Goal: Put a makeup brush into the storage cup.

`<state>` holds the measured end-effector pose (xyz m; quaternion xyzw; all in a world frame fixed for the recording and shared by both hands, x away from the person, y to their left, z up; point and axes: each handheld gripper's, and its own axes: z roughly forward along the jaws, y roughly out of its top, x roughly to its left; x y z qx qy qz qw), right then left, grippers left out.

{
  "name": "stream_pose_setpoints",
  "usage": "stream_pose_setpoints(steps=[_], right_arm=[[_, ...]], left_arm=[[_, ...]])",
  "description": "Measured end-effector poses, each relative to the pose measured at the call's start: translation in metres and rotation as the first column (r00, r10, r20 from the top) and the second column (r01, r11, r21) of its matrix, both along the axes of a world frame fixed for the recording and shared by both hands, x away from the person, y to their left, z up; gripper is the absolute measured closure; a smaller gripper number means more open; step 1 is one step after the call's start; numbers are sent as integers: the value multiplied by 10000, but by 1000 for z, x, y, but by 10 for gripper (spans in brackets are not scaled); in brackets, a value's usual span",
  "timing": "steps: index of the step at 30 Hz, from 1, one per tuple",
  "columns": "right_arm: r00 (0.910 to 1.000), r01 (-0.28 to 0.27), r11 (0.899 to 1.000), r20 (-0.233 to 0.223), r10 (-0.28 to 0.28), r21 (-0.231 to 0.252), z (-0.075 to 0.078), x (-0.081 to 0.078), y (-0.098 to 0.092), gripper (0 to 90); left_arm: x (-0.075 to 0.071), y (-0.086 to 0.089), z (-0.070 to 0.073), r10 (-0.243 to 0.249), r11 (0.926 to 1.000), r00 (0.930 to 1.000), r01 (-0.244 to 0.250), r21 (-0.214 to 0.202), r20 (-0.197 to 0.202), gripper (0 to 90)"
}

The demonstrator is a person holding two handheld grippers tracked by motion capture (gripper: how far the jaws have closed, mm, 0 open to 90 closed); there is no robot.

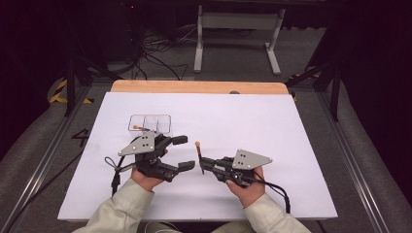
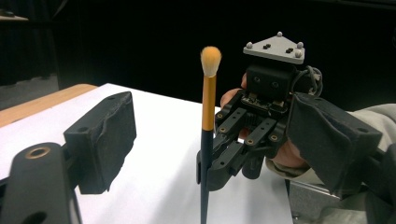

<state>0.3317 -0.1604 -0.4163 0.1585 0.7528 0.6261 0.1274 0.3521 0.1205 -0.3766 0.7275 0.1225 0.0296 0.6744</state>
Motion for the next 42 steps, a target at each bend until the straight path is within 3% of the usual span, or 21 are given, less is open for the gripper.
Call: stream_pose_setpoints(steps=[7,15,24,33,42], right_arm=[[10000,-43,10000,-68,43,45,-2,-3,4,844],[9998,-164,9999,-96,165,47,-3,-5,10,844],[9999,-119,9999,-125,120,83,-3,-6,11,844],[9997,-230,9997,-90,231,82,-3,-7,12,843],[9996,-268,9996,-41,269,54,-2,-7,11,837]], left_arm=[[-1,-2,-2,-59,9999,9993,55,-122,-359,215],[-3,-9,-5,-55,9999,9989,60,106,-474,282],[-2,-7,-6,-386,9992,9962,395,97,-784,543],[-4,-5,-5,-229,9996,9979,239,155,-610,804],[-5,-3,-2,11,9996,9993,0,299,-362,833]])
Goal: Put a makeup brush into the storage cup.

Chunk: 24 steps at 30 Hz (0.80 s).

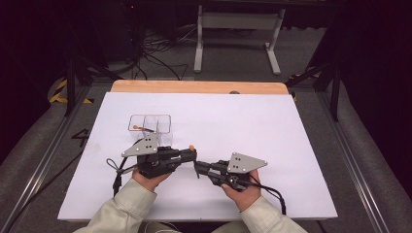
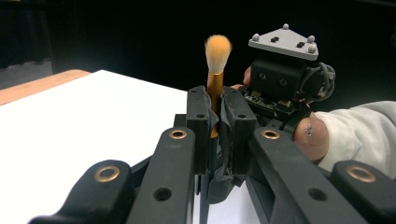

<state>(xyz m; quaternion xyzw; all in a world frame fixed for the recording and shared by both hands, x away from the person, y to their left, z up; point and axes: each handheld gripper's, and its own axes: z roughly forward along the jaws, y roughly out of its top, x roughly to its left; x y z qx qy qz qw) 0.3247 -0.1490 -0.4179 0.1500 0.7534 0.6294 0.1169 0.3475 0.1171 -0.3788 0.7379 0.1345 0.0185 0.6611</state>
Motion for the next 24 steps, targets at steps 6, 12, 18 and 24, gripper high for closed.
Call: stream_pose_setpoints(steps=[6,12,18,24], right_arm=[[9995,300,9995,46,-301,54,4,2,-7,588],[9960,886,9952,107,-891,426,11,3,-19,381],[9877,1537,9860,175,-1551,653,17,7,-40,334],[9792,1997,9770,212,-2017,748,20,8,-59,315]], left_arm=[[2,8,7,453,9990,9984,-454,37,342,835],[5,15,15,1029,9945,9926,-1040,141,642,836],[8,21,19,1385,9899,9869,-1406,195,832,836],[14,27,25,1875,9817,9776,-1899,167,961,836]])
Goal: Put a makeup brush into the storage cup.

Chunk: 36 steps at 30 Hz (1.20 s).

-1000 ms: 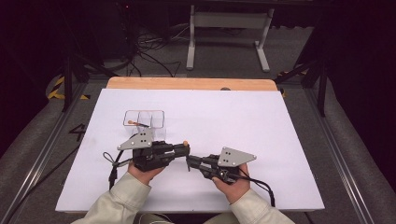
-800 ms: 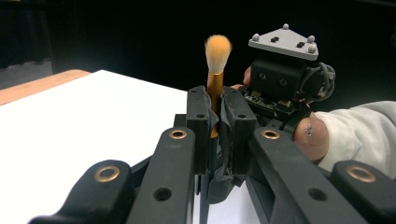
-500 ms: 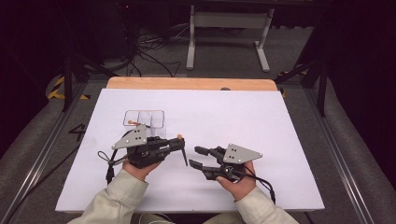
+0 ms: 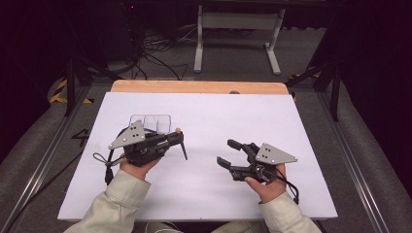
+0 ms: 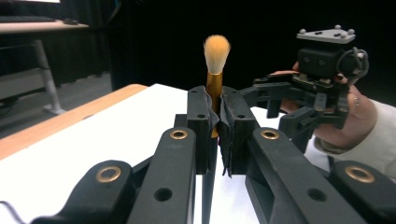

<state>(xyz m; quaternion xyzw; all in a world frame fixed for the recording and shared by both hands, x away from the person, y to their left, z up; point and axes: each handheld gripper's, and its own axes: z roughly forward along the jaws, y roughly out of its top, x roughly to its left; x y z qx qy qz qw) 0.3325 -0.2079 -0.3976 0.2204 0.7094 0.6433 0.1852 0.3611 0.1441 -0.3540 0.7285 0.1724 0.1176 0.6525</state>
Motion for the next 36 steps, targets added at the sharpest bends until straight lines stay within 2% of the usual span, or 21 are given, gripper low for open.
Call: stream_pose_setpoints(steps=[8,10,13,21,23,25,30,32,34,36], right_arm=[[9993,377,9993,-71,-378,-79,-2,0,-13,291],[9985,543,9985,-91,-544,-78,-3,-1,-18,285],[9977,671,9977,-97,-671,-53,-3,-1,-23,279],[9952,965,9953,-175,-966,-55,-7,-4,-35,274],[9943,1052,9944,-146,-1053,-58,-7,-5,-38,274],[9940,1080,9941,-149,-1080,-34,-7,-5,-40,274],[9924,1224,9925,-160,-1224,37,-6,-7,-46,274],[9918,1268,9919,-139,-1268,19,-6,-7,-48,274],[9916,1285,9917,-135,-1284,69,-6,-7,-49,273],[9911,1321,9912,-173,-1320,96,-6,-8,-50,274]], left_arm=[[7,11,6,742,9972,9971,-742,-15,160,837],[12,17,8,1063,9943,9943,-1062,-74,122,836],[14,23,10,1243,9920,9922,-1243,-216,6,837],[17,32,15,1814,9831,9833,-1809,-295,143,837],[18,34,15,2123,9767,9771,-2117,-343,119,837],[19,35,15,2196,9750,9755,-2189,-390,125,837],[20,39,17,2627,9640,9644,-2611,-497,292,837],[20,40,17,2828,9583,9585,-2806,-547,367,836],[19,40,18,3109,9494,9492,-3079,-615,482,836],[20,40,18,3249,9448,9445,-3219,-612,491,836]])
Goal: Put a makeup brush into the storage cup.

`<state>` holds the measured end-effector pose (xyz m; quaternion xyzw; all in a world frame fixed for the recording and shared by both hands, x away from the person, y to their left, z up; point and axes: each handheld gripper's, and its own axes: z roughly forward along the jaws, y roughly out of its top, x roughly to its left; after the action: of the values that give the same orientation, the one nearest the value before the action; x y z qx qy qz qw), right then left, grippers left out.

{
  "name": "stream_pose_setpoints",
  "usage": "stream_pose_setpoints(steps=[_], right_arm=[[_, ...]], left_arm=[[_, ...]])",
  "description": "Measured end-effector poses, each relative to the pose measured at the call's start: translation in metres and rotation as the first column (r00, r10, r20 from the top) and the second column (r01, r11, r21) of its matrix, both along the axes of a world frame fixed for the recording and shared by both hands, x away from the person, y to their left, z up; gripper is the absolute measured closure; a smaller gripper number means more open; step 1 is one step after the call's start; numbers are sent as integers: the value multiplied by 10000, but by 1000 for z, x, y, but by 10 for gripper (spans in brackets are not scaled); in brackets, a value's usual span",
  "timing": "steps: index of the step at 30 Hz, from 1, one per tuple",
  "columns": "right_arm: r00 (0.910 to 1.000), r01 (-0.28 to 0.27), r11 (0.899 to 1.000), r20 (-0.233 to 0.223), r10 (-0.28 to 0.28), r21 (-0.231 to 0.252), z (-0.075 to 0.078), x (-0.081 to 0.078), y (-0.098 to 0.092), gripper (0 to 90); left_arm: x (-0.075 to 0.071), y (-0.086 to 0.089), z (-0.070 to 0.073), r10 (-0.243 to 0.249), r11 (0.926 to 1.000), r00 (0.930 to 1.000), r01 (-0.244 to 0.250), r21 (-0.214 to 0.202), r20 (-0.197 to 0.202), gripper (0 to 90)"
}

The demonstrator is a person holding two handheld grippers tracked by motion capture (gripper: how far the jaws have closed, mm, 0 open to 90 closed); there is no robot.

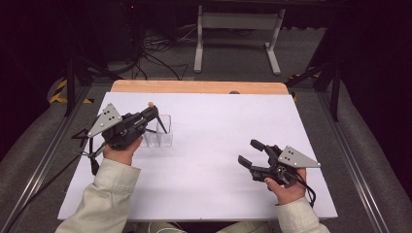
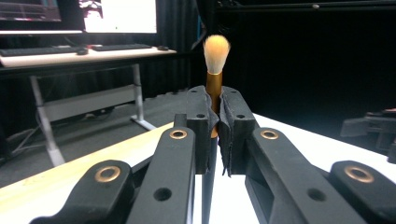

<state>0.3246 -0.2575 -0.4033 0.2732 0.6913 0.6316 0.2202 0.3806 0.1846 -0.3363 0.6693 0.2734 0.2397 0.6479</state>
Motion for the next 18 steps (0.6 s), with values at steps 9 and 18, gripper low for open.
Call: stream_pose_setpoints(steps=[9,18], right_arm=[[10000,3,10000,20,-3,-79,0,-1,-2,274],[10000,11,10000,-16,-11,-88,-1,-1,-3,273]], left_arm=[[3,3,-2,863,9956,9961,-869,341,175,836],[6,11,-3,1541,9875,9880,-1544,318,137,836]])
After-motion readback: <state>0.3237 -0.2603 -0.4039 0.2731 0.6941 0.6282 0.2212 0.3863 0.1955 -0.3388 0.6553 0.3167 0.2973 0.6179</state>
